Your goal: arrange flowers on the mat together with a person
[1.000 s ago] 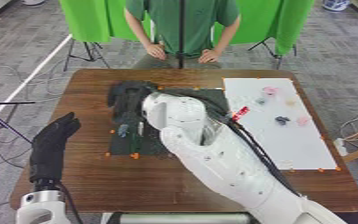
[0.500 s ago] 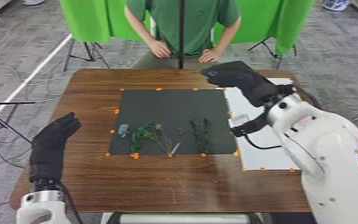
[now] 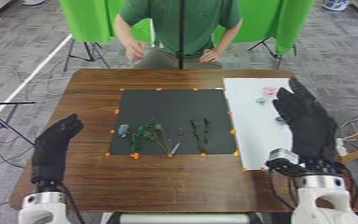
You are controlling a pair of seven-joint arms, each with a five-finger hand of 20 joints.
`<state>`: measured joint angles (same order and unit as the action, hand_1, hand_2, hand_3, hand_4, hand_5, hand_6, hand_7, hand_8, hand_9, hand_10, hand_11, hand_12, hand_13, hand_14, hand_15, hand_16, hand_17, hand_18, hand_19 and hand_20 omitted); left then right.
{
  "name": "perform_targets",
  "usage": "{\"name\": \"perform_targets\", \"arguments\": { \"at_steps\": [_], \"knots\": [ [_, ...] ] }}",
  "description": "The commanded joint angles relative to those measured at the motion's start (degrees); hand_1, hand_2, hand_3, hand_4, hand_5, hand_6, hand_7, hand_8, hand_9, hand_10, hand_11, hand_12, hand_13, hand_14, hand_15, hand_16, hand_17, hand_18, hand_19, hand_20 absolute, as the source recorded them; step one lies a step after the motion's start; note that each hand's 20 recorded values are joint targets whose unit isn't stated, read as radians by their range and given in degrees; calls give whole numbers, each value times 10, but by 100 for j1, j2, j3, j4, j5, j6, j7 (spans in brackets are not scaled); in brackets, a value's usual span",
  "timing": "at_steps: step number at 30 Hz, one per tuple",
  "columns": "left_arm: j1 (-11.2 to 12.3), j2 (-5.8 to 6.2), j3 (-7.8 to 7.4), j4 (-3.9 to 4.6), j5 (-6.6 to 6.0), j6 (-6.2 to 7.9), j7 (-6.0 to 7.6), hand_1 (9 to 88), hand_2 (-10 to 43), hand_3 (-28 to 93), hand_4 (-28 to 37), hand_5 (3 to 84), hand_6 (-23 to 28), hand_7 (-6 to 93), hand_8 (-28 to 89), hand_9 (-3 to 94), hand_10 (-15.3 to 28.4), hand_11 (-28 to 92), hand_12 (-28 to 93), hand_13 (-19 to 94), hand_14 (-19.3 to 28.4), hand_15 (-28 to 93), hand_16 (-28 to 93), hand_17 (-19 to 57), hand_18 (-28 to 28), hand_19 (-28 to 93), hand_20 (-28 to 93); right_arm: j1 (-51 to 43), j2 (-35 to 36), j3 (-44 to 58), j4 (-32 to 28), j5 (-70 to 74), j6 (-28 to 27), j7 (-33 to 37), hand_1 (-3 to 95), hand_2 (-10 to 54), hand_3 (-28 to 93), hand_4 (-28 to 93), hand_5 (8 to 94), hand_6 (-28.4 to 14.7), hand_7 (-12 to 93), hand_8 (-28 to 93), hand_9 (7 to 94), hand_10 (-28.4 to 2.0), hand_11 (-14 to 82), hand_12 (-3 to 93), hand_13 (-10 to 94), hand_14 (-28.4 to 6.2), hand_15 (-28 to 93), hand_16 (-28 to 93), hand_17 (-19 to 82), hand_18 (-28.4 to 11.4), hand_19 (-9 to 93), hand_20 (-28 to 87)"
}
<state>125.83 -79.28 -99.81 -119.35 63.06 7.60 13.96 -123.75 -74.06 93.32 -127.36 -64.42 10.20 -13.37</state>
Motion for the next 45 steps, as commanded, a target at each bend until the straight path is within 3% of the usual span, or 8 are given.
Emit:
{"name": "perform_targets", "arguments": {
  "at_steps": [1, 7, 15, 20, 25, 32, 39, 45],
  "knots": [
    [-301, 36, 349, 94, -14, -114, -73, 300, -7, 663, -178, 487, 35, 185, -67, 457, 129, 174, 137, 354, 153, 151, 19, 66, 77, 17, 161, -21, -222, -135, 44, -22, -46, 21, 103, 58, 770, -191, 379, -20, 78, -89, 399, -151, 38, 93, 270, -115, 59, 145, 133, -104, 55, 241],
    [-591, 313, 559, 139, -6, -359, -182, 295, -9, 662, -181, 487, 35, 184, -66, 457, 129, 174, 137, 353, 153, 151, 21, 64, 79, 16, 161, 57, -243, -169, 65, -70, -93, 156, 102, 63, 769, -193, 384, -23, 81, -91, 403, -152, 39, 93, 273, -115, 64, 139, 135, -105, 53, 246],
    [-623, 352, 569, 99, 140, -722, -162, 298, -23, 657, -182, 485, 35, 180, -65, 454, 128, 171, 137, 351, 154, 147, 21, 59, 81, 15, 158, 141, -319, 107, 83, -22, -737, 626, 87, 71, 754, -194, 363, -36, 65, -92, 375, -148, 30, 90, 245, -114, 56, 131, 119, -106, 43, 243],
    [-654, 352, 583, 59, 48, -674, 27, 347, -59, 635, -165, 482, 36, 175, -65, 445, 126, 164, 136, 349, 148, 135, 18, 68, 78, 17, 157, 158, -269, 119, 92, -3, -686, 661, 81, 71, 744, -191, 341, -62, 39, -86, 343, -144, 22, 85, 232, -112, 50, 130, 110, -107, 40, 238],
    [-744, 432, 618, -41, -157, -512, -203, 378, -34, 608, -166, 479, 40, 175, -64, 421, 123, 157, 133, 347, 137, 113, 11, 107, 84, 31, 167, 170, -268, 67, 112, 23, -740, 763, 81, 73, 739, -189, 330, -62, 34, -81, 339, -145, 22, 84, 234, -113, 49, 132, 112, -107, 43, 237],
    [-830, 466, 695, 21, -878, -741, 329, 373, -19, 607, -165, 481, 45, 179, -65, 418, 128, 161, 132, 351, 137, 117, 10, 125, 85, 39, 174, 224, -245, -94, 181, -57, -836, 797, 85, 77, 733, -187, 319, -64, 32, -78, 336, -146, 22, 83, 242, -115, 52, 132, 115, -108, 47, 234],
    [-827, 472, 791, 49, -1062, -583, 841, 372, -13, 619, -163, 494, 45, 186, -64, 443, 129, 172, 132, 381, 129, 122, 5, 144, 83, 43, 188, 189, -220, -131, 181, -43, -731, 848, 91, 80, 734, -187, 314, -65, 32, -78, 339, -147, 23, 84, 256, -118, 59, 131, 122, -109, 50, 233],
    [-738, 421, 789, 7, -1128, -374, 874, 372, -11, 626, -166, 502, 43, 197, -68, 456, 128, 178, 133, 391, 124, 121, 2, 153, 82, 43, 196, 196, -226, -191, 194, -76, -686, 856, 93, 83, 733, -188, 309, -63, 35, -77, 342, -146, 24, 85, 264, -121, 65, 129, 125, -111, 53, 233]
  ]
}}
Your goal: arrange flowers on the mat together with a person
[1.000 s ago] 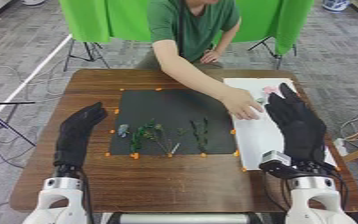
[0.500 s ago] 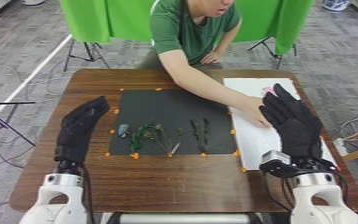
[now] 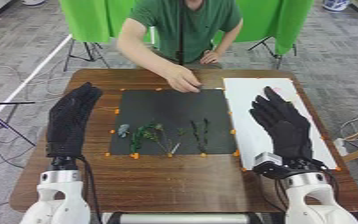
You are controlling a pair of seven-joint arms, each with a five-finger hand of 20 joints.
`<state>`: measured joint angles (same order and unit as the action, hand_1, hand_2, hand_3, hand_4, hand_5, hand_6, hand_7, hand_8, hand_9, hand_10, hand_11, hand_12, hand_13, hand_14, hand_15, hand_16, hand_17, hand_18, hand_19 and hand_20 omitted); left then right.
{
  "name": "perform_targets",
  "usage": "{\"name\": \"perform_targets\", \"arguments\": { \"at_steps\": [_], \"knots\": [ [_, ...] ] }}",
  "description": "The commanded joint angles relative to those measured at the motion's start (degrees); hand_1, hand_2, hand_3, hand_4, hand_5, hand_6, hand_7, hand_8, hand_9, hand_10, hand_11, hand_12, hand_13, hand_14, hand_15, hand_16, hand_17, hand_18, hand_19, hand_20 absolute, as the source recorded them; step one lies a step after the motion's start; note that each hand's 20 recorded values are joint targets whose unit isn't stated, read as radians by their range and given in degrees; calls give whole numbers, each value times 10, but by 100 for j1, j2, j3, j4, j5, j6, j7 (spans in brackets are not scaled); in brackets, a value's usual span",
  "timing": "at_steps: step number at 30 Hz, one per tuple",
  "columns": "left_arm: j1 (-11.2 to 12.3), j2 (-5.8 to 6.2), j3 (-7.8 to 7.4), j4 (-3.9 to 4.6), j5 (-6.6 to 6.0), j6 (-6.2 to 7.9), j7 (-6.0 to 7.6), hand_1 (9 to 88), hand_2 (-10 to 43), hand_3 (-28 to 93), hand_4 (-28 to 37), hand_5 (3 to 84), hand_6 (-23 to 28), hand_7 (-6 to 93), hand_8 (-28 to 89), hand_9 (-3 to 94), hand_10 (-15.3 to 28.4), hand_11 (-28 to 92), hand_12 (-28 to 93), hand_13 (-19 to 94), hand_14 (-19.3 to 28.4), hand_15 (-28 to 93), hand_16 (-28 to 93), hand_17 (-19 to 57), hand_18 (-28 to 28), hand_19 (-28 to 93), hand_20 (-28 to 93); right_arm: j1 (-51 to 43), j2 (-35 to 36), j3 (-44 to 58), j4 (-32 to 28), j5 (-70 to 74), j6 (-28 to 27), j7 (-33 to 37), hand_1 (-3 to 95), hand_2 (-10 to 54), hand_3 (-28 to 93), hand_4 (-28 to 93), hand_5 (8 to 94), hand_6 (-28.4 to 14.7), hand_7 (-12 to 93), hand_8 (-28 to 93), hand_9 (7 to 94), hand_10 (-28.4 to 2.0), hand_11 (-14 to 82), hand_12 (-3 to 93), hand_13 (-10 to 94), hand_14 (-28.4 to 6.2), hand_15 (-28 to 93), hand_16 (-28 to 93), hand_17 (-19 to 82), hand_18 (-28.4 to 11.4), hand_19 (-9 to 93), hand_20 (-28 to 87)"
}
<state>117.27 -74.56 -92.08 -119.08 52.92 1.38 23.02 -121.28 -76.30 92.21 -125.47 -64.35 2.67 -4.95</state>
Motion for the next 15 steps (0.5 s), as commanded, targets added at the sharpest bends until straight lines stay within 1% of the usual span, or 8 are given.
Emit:
{"name": "perform_targets", "arguments": {
  "at_steps": [1, 2, 4, 5, 7, 9, 12, 15],
  "knots": [
    [127, -58, 5, -34, -100, 286, -89, 372, -11, 627, -167, 502, 43, 198, -69, 457, 128, 179, 133, 392, 123, 121, 3, 154, 82, 43, 197, -62, 0, -90, -2, -110, 106, -12, 94, 83, 732, -188, 309, -62, 36, -78, 342, -147, 24, 85, 264, -121, 65, 129, 125, -112, 53, 233],
    [142, -61, 6, -90, -86, 423, -197, 371, -11, 627, -167, 502, 44, 199, -69, 458, 128, 180, 133, 392, 124, 122, 3, 154, 82, 43, 199, -61, 7, -109, -3, -195, 176, -54, 93, 83, 733, -187, 308, -61, 37, -78, 343, -146, 24, 85, 265, -120, 65, 128, 126, -112, 54, 233],
    [197, -56, 33, -203, -7, 838, -408, 365, -6, 627, -170, 504, 43, 202, -70, 459, 128, 183, 133, 391, 126, 123, 4, 152, 82, 43, 201, -63, 26, -121, 8, -406, 265, -117, 94, 83, 735, -187, 308, -60, 40, -79, 344, -147, 25, 86, 264, -118, 65, 127, 127, -112, 54, 233],
    [213, -73, 18, -195, 17, 867, -414, 361, 0, 625, -174, 505, 44, 202, -70, 459, 128, 184, 133, 390, 127, 124, 5, 150, 82, 43, 203, -68, 36, -119, 7, -450, 287, -143, 95, 83, 735, -187, 308, -59, 41, -79, 345, -147, 25, 86, 263, -116, 66, 127, 127, -112, 54, 232],
    [295, -111, -63, -209, -56, 809, -446, 357, 3, 627, -177, 506, 45, 203, -70, 461, 131, 188, 133, 388, 129, 129, 7, 147, 83, 41, 206, -38, 49, -127, 21, -455, 323, -155, 96, 82, 739, -186, 309, -59, 44, -79, 347, -148, 25, 86, 262, -115, 65, 125, 128, -112, 54, 233],
    [351, -152, -97, -192, -1, 842, -464, 349, 5, 629, -179, 507, 46, 205, -70, 462, 132, 192, 134, 384, 133, 133, 8, 143, 84, 38, 206, -59, 59, -138, 12, -457, 392, -185, 97, 80, 742, -186, 310, -58, 47, -80, 350, -148, 27, 87, 261, -115, 66, 124, 129, -110, 56, 234],
    [450, -164, -55, -211, -87, 1066, -407, 342, 4, 631, -180, 506, 48, 204, -70, 462, 132, 194, 133, 381, 136, 138, 8, 140, 84, 35, 206, -51, 93, -224, 105, -890, 502, -453, 99, 80, 745, -188, 314, -57, 52, -81, 356, -150, 29, 89, 265, -112, 68, 124, 131, -110, 56, 235],
    [498, -196, -44, -186, -79, 1089, -376, 336, 4, 634, -181, 508, 48, 204, -69, 464, 133, 197, 134, 382, 137, 143, 8, 138, 84, 35, 206, -37, 127, -370, 203, -1457, 653, -780, 95, 70, 753, -187, 320, -46, 62, -81, 363, -149, 32, 92, 263, -111, 69, 124, 131, -110, 59, 237]
  ]
}}
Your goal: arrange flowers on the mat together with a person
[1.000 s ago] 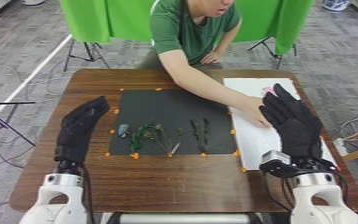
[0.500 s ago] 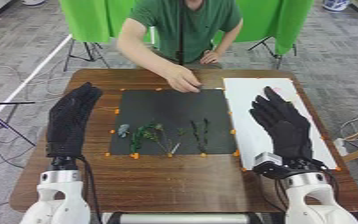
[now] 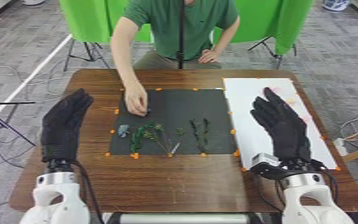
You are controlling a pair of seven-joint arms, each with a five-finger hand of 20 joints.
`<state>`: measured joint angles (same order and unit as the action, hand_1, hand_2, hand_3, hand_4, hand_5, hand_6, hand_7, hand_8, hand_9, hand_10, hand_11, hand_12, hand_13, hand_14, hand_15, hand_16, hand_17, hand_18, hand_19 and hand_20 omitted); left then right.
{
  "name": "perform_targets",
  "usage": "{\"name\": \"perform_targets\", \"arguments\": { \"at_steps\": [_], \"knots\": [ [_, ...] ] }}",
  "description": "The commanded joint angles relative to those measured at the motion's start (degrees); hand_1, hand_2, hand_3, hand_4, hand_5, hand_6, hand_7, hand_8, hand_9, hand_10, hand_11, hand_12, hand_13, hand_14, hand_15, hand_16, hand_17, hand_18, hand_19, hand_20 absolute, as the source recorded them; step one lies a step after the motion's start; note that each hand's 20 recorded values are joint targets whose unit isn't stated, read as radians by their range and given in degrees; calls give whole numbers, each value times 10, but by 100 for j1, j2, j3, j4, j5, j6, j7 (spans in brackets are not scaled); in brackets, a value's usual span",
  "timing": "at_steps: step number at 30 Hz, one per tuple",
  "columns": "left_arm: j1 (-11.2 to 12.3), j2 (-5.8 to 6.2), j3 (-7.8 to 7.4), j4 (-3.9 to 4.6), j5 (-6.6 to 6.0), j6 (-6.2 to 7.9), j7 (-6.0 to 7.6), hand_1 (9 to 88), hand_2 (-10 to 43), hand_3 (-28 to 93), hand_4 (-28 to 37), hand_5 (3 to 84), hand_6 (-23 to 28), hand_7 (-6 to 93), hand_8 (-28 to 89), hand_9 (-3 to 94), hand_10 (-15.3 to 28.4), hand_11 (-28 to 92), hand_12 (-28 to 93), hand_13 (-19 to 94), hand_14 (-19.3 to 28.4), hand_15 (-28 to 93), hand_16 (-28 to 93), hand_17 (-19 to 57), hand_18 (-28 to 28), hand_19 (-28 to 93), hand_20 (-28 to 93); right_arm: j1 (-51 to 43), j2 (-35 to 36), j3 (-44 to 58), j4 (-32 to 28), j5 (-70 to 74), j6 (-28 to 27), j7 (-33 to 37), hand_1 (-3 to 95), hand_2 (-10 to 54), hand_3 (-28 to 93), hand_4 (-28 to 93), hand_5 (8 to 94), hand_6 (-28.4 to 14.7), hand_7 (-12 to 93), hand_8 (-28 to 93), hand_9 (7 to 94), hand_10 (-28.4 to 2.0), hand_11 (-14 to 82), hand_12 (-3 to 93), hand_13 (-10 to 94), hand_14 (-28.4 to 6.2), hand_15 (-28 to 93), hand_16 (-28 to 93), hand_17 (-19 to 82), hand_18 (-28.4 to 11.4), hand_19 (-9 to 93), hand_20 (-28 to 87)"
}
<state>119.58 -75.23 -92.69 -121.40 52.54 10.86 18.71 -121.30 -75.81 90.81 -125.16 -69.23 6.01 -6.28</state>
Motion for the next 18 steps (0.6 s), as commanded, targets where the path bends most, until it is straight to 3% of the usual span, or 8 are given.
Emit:
{"name": "perform_targets", "arguments": {
  "at_steps": [1, 8, 12, 15, 18],
  "knots": [
    [274, -134, 18, 50, -52, 129, 56, 334, 4, 634, -181, 508, 48, 204, -68, 465, 133, 198, 134, 382, 137, 144, 8, 137, 84, 34, 206, -31, 76, -249, 186, -1064, 292, -696, 94, 64, 758, -186, 321, -43, 66, -82, 366, -149, 33, 93, 262, -110, 70, 124, 130, -110, 60, 239],
    [286, -101, 12, 61, -70, 45, 81, 330, 1, 638, -185, 507, 47, 208, -68, 466, 134, 200, 132, 382, 139, 149, 4, 136, 84, 34, 206, 13, 132, -271, 208, -969, 351, -759, 111, 38, 766, -188, 323, -37, 84, -89, 368, -142, 33, 100, 258, -103, 70, 127, 131, -109, 62, 242],
    [330, -107, -51, 39, -100, 103, 95, 328, 1, 639, -185, 507, 47, 209, -69, 465, 133, 201, 132, 382, 140, 151, 3, 135, 84, 33, 206, 53, 166, -126, 183, -979, 421, -778, 113, 36, 769, -188, 324, -36, 88, -92, 369, -142, 33, 102, 260, -102, 71, 128, 131, -109, 62, 243],
    [374, -113, -77, 20, -138, 156, 82, 328, 0, 639, -186, 508, 47, 209, -69, 467, 134, 202, 132, 382, 141, 152, 3, 135, 84, 33, 206, 227, 390, -18, 138, -1134, 879, -577, 121, 31, 770, -188, 325, -36, 91, -93, 369, -142, 33, 103, 262, -103, 72, 129, 134, -110, 66, 246],
    [423, -108, -121, 21, -77, 165, 44, 327, -1, 640, -185, 508, 47, 209, -69, 466, 134, 202, 132, 383, 141, 153, 3, 134, 84, 33, 206, 570, 824, 153, 169, -1712, 1452, -100, 165, 6, 762, -185, 347, -38, 99, -95, 392, -147, 40, 112, 302, -114, 90, 137, 163, -117, 143, 281]
  ]
}}
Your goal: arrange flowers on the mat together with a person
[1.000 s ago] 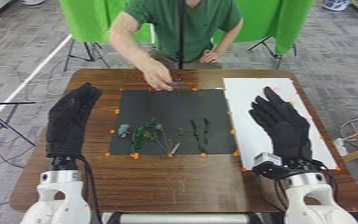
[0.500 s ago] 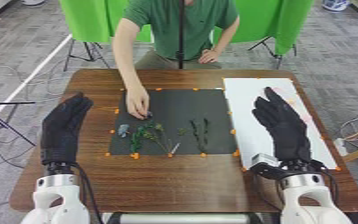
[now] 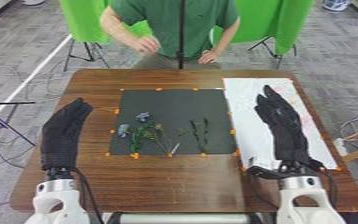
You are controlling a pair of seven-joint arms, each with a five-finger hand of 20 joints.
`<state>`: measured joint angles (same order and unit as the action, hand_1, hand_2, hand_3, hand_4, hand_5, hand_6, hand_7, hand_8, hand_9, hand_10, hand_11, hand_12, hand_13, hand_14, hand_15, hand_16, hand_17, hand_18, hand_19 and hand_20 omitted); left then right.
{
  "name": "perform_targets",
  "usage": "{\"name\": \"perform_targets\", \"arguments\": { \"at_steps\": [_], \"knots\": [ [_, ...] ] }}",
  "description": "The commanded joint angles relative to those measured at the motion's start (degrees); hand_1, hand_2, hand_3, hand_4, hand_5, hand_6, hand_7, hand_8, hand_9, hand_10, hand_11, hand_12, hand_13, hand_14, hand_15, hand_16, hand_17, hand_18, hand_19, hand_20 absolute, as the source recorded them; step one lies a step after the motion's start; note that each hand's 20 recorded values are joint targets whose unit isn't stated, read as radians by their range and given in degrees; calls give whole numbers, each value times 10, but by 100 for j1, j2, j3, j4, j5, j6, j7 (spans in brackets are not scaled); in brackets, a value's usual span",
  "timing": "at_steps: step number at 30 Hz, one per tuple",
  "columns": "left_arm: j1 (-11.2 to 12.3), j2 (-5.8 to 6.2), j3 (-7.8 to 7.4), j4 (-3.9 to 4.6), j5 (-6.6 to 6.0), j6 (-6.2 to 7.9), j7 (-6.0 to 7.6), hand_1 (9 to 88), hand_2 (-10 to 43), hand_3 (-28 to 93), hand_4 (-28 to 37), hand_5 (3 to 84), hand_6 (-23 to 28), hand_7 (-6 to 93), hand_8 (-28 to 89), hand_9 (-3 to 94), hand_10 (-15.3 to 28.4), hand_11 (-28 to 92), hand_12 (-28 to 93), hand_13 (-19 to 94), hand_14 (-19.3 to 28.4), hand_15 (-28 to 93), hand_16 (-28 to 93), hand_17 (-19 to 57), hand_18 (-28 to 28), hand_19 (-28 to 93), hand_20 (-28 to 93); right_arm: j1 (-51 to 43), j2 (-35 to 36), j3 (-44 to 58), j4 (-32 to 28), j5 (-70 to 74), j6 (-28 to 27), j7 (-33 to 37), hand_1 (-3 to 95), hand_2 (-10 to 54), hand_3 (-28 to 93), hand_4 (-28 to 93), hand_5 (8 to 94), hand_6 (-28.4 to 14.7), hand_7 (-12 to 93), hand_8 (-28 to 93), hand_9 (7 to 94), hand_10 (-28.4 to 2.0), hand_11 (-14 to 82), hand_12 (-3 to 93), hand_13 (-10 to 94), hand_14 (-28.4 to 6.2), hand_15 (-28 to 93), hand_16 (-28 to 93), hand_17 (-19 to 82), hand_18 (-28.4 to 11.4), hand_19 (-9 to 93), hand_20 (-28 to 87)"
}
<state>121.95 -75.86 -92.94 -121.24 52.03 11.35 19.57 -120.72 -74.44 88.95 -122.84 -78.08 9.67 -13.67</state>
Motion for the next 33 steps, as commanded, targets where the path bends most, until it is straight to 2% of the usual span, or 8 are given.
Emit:
{"name": "perform_targets", "arguments": {
  "at_steps": [1, 4, 9, 13, 18, 22, 24, 33],
  "knots": [
    [189, -39, -101, 7, -15, 132, -49, 326, -1, 640, -185, 508, 48, 208, -69, 466, 133, 202, 132, 383, 142, 153, 2, 134, 84, 33, 206, 663, 852, 441, 22, -991, 1141, 674, 175, -4, 762, -183, 355, -39, 103, -96, 400, -149, 45, 116, 316, -117, 96, 139, 169, -122, 173, 291],
    [211, -19, -132, 5, 14, 148, -94, 325, -4, 642, -184, 507, 48, 206, -69, 466, 134, 202, 132, 381, 140, 151, 2, 133, 84, 33, 205, 1208, 1397, 641, 413, -2256, 1426, 1289, 228, -82, 750, -184, 401, -42, 123, -99, 439, -148, 83, 142, 412, -120, 135, 167, 198, -142, 364, 325],
    [292, -29, -147, -34, 64, 177, -99, 324, -4, 641, -185, 505, 47, 207, -68, 464, 135, 201, 132, 381, 142, 151, 2, 132, 84, 32, 205, 1632, 2143, 1169, 883, -4572, 308, 2489, 269, -95, 733, -248, 459, -37, 153, -100, 493, -156, 157, 180, 511, -124, 188, 218, 209, -162, 547, 371],
    [307, -10, -156, -46, 44, 185, -155, 323, -6, 642, -184, 506, 48, 206, -68, 464, 134, 200, 132, 379, 141, 150, 2, 131, 84, 32, 204, 2005, 2637, 997, 1358, -5319, -417, 3054, 291, -95, 731, -276, 501, -25, 163, -102, 535, -151, 178, 184, 564, -124, 263, 228, 235, -171, 607, 387],
    [337, -29, -186, -79, 76, 162, -190, 322, -7, 642, -183, 505, 48, 205, -68, 463, 134, 200, 132, 379, 143, 151, 3, 130, 84, 33, 204, 2394, 2855, 836, 1798, -5517, -1872, 3179, 318, -95, 706, -269, 586, -12, 175, -109, 615, -150, 188, 180, 642, -125, 312, 216, 295, -175, 652, 403],
    [341, -43, -208, -78, 117, 16, -245, 320, -8, 641, -182, 503, 49, 204, -68, 463, 135, 200, 132, 378, 144, 153, 3, 128, 84, 33, 202, 2679, 2879, 594, 2171, -5730, -2533, 3221, 334, -95, 705, -256, 581, -3, 175, -110, 662, -148, 185, 178, 682, -117, 332, 216, 323, -179, 682, 411],
    [340, -50, -221, -77, 158, -60, -290, 318, -10, 639, -182, 502, 49, 200, -68, 463, 135, 198, 132, 378, 144, 152, 2, 127, 83, 33, 201, 2744, 2858, 501, 2310, -5792, -2587, 3240, 353, -95, 708, -255, 580, 2, 174, -111, 691, -140, 173, 172, 735, -104, 313, 208, 350, -180, 697, 408],
    [377, -71, -238, -93, 163, -15, -330, 316, -13, 637, -181, 499, 47, 197, -66, 462, 136, 196, 133, 376, 146, 151, 3, 121, 82, 30, 196, 3132, 2767, -33, 2801, -5863, -2510, 3425, 393, -95, 698, -255, 626, 15, 181, -115, 771, -107, 143, 151, 876, -51, 286, 251, 455, -171, 797, 386]
  ]
}}
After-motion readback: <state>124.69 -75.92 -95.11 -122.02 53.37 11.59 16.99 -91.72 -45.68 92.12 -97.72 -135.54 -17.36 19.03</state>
